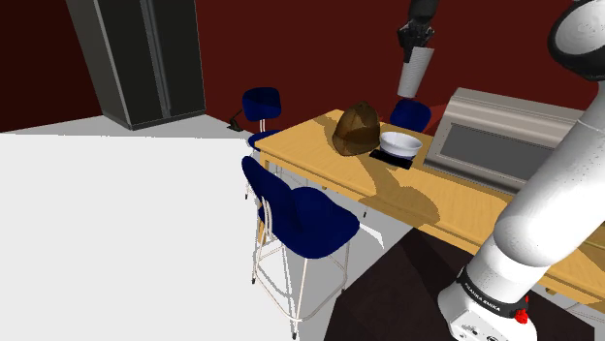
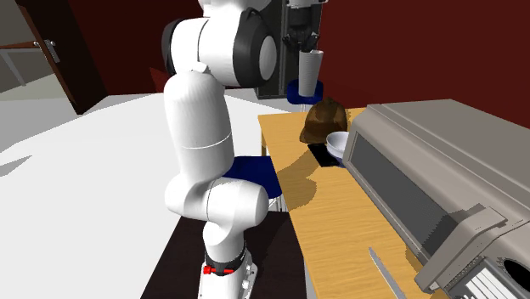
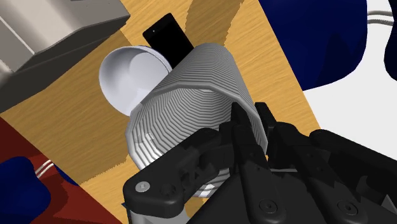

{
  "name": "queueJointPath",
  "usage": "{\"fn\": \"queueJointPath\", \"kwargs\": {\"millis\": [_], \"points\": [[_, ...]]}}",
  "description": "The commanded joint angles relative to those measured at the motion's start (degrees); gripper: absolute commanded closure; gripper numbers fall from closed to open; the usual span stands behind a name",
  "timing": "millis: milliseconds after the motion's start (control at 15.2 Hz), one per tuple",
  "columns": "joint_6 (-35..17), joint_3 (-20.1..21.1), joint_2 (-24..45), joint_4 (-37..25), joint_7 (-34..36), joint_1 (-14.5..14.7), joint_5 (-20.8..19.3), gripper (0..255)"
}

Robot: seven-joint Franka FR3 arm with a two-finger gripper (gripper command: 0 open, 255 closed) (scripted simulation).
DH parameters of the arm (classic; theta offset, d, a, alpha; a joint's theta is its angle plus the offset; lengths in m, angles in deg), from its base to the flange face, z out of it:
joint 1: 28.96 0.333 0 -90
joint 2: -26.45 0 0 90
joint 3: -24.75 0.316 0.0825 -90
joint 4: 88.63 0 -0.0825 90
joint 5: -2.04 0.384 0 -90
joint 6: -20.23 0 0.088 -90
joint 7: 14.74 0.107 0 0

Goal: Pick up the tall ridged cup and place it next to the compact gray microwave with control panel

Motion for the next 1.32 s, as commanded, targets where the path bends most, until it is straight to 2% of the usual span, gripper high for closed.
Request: {"fn": "queueJointPath", "kwargs": {"millis": [0, 396, 726, 792, 990, 1254], "points": [[2.11, -0.15, 1.11, -3.2, -0.4, -0.11, 0.25, 255], [8.57, -0.72, 5.58, -14.06, -1.69, -0.72, 1.35, 255], [15.48, -1.49, 11.35, -26.64, -3.17, -2.0, 3.04, 255], [15.82, -1.52, 11.66, -27.28, -3.24, -2.1, 3.13, 255], [12.58, -1.55, 2.68, -15.44, -4.01, -1.55, 0.5, 255], [10.85, -1.82, -6.51, -5.02, -5.55, -1.99, -2.17, 255]]}}
